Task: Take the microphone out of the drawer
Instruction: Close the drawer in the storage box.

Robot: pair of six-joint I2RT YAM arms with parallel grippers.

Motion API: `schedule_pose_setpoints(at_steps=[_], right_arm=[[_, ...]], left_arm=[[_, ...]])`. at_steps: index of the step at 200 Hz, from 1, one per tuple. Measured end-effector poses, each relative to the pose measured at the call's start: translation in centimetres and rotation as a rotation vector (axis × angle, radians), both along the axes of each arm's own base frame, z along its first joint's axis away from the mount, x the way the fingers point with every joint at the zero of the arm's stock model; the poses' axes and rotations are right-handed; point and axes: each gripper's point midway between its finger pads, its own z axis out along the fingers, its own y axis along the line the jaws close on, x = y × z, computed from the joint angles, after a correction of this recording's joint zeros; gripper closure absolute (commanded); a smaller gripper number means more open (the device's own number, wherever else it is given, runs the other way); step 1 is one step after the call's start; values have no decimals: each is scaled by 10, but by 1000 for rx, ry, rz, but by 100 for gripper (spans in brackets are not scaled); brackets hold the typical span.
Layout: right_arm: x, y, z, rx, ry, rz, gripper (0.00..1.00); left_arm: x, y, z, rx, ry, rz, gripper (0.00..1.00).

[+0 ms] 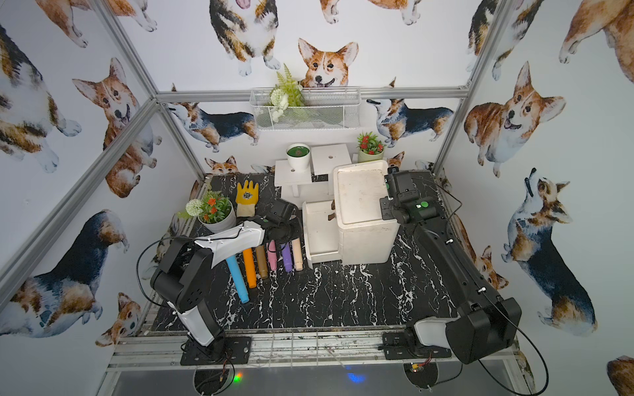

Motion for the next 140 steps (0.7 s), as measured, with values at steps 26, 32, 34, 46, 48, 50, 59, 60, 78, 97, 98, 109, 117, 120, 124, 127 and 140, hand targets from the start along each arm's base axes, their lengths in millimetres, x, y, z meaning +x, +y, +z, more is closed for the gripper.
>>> schedule_pose_setpoints(at_steps=[26,32,34,46,48,50,59,60,78,97,98,109,117,120,124,127,140], right_arm=[[0,0,0,-2,5,0,74],[0,0,0,-3,6,0,74],[0,0,0,-3,6,0,74],[0,0,0,-4,7,0,74],[0,0,0,-4,7,0,74],[0,0,0,-4,8,0,74],[0,0,0,-5,9,0,74],[0,0,0,-5,10,0,74],[1,1,-1,-5,12,1,74],[1,1,-1,-6,13,0,75],[1,1,-1,-6,13,0,75],[1,1,-2,-6,14,0,75],[1,1,-2,-6,14,0,75],[1,1,-2,-6,14,0,75],[1,1,-2,-6,14,0,75],[1,1,-2,-5,14,-1,75],[1,1,-2,-5,14,-1,75]], left_arm=[[3,-3,-2,-5,-1,0,100],[4,-4,-2,-8,0,-1,100],[5,-4,-2,-9,-1,-1,100],[7,-6,-1,-13,-2,-3,100],[7,-7,-1,-14,-3,-4,100],[8,-7,-1,-15,-3,-5,100],[9,-9,-2,-17,-2,-6,100],[9,-9,-2,-17,-2,-6,100],[10,-10,-3,-25,2,-9,100],[11,-11,-4,-37,7,1,100],[11,-11,-4,-37,7,1,100],[12,-13,-4,-50,5,5,100],[13,-15,-4,-63,1,5,100],[13,-16,-4,-71,0,6,100],[13,-17,-5,-83,1,11,100],[13,-17,-5,-86,1,12,100],[15,-23,-4,-117,-4,10,100]])
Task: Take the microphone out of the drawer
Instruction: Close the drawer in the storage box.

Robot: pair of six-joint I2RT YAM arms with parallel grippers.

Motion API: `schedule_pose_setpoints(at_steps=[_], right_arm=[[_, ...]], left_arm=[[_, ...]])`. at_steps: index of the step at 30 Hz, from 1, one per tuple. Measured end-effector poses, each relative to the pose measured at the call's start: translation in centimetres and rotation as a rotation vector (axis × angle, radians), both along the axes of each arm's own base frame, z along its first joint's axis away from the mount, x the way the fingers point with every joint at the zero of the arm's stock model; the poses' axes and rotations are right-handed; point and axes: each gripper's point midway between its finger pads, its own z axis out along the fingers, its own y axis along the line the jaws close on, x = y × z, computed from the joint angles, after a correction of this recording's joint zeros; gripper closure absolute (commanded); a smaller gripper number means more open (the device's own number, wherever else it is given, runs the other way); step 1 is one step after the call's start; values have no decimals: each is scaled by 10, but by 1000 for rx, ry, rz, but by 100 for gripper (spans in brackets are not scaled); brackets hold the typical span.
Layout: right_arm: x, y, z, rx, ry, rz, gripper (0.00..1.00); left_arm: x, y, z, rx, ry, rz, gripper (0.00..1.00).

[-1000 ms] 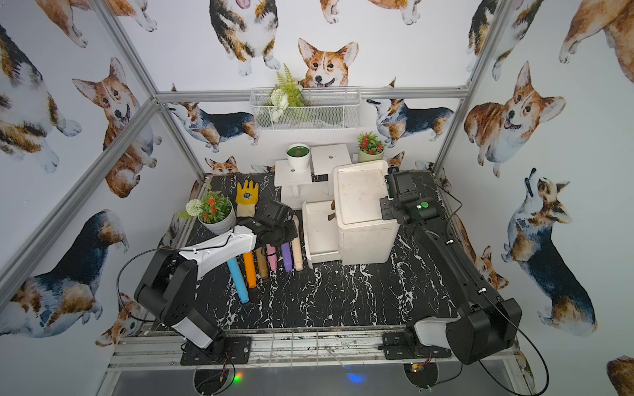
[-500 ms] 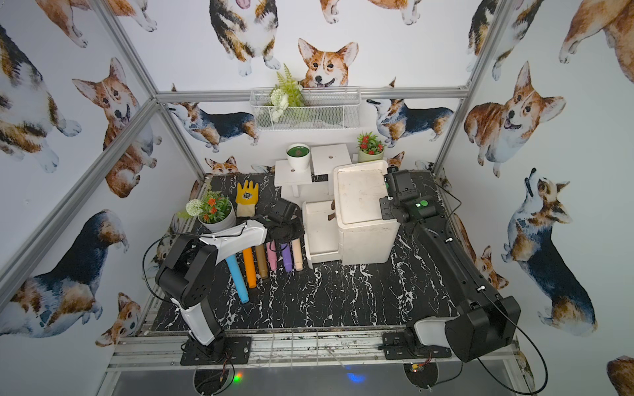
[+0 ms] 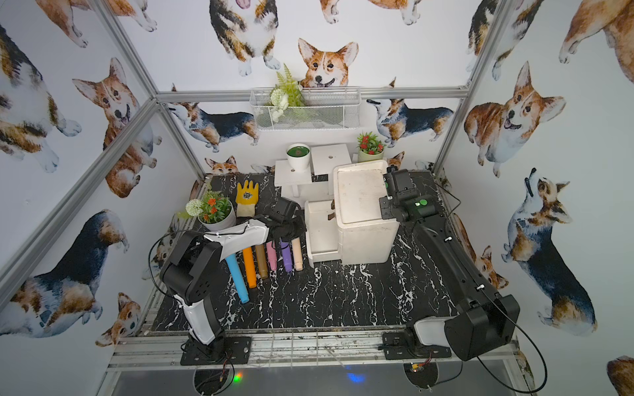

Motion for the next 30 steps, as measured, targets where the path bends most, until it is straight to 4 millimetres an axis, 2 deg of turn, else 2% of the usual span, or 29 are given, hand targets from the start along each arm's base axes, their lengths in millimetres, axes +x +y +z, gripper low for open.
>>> schedule_pose_setpoints(at_steps=[10,20,22,25,30], right_arm=[[0,0,0,0,0,0,75],[0,0,0,0,0,0,75],[0,0,-1,0,0,0,75],[0,0,-1,0,0,0,75],[1,1,-1,7,-3,-3,75]], left_arm=[[0,-32,4,-134,2,-24,100],[0,-41,8,-174,0,-36,100],[3,-57,6,-194,-5,-48,100],[-8,-79,0,-210,22,-96,100],[-6,-92,2,-229,23,-104,100]])
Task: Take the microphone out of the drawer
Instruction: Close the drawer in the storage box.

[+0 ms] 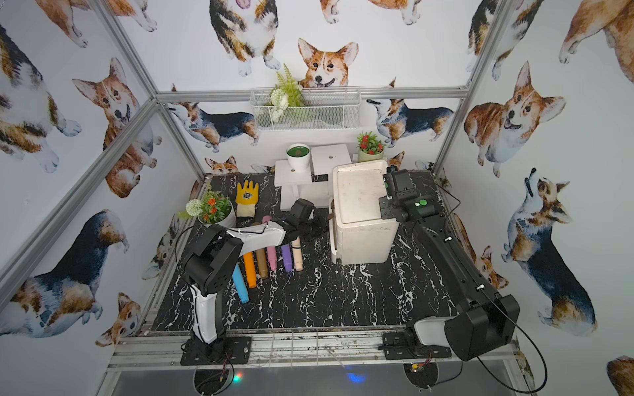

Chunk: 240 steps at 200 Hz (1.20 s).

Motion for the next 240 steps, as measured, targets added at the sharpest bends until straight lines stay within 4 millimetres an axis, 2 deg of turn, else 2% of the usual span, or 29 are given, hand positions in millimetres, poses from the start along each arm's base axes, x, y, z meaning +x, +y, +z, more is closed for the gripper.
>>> schedule_pose_setpoints(at_steps=[40,85,102,124,143,169,207,240], right_arm=[[0,0,0,1,0,0,74],[1,0,0,1,-3,-1,74],[1,0,0,-2,-5,-1,74],[1,0,0,-4,-5,-1,72],[2,2,1,-2,-9,3,64],[7,6,3,14,-18,10,58],[7,12,6,40,-1,23,50],[1,18,14,65,33,52,47]], left_arm=[[-3,-16,2,-15,-1,-17,100],[-3,-19,-3,9,5,-1,100],[-3,-18,-3,13,5,1,96],[-5,-16,6,24,-12,-17,84],[-6,-9,24,43,-52,-30,74],[-7,3,49,73,-111,-57,67],[-11,34,77,186,-191,-77,58],[-26,68,104,304,-269,-98,43]])
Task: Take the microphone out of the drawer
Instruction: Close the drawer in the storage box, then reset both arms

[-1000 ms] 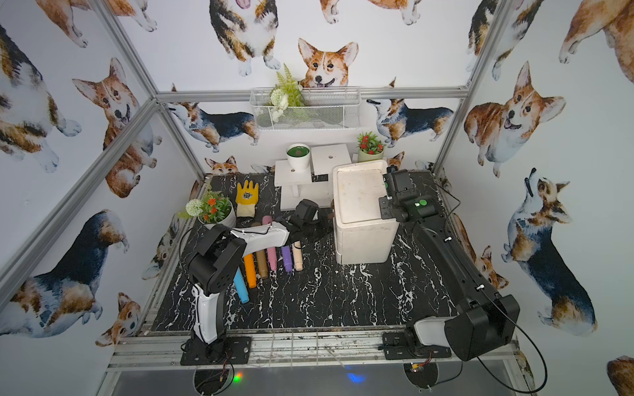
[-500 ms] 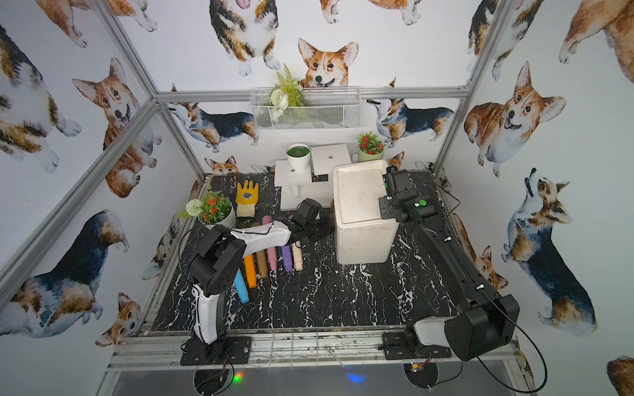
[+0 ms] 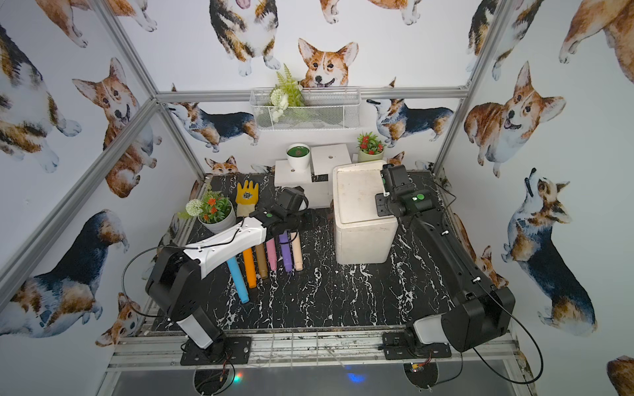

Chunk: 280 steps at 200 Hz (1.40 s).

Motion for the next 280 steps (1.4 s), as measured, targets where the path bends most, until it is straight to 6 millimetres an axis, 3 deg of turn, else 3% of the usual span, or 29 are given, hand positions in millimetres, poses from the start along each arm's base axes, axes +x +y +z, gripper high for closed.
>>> schedule_pose_setpoints(at_steps=[13,18,25,28,31,95,137,171,186,228,280], right_arm=[[-4,2,3,7,20,16,46],[-7,3,3,7,34,24,46],[-11,4,4,6,52,38,45],[-13,4,5,5,60,45,45],[-15,4,5,5,66,50,44],[-20,-2,32,-1,48,63,40],[-26,-48,65,36,-70,-76,38],[-35,-76,69,75,-164,-187,33],[-36,-81,55,62,-175,-213,32],[-46,-108,-16,16,-198,-341,31],[-46,-129,-132,26,-222,-429,31]], left_arm=[[-5,17,7,49,-24,10,37],[-7,24,9,68,-32,14,28],[-11,34,11,97,-43,22,25],[-12,38,11,110,-48,23,4],[-14,43,12,125,-53,28,1],[-34,126,37,297,-158,120,0],[-46,190,43,380,-240,212,0],[-57,235,23,444,-286,291,0],[-62,247,6,472,-283,296,0],[-66,261,-33,487,-342,258,0],[-44,299,-72,489,-352,344,0]])
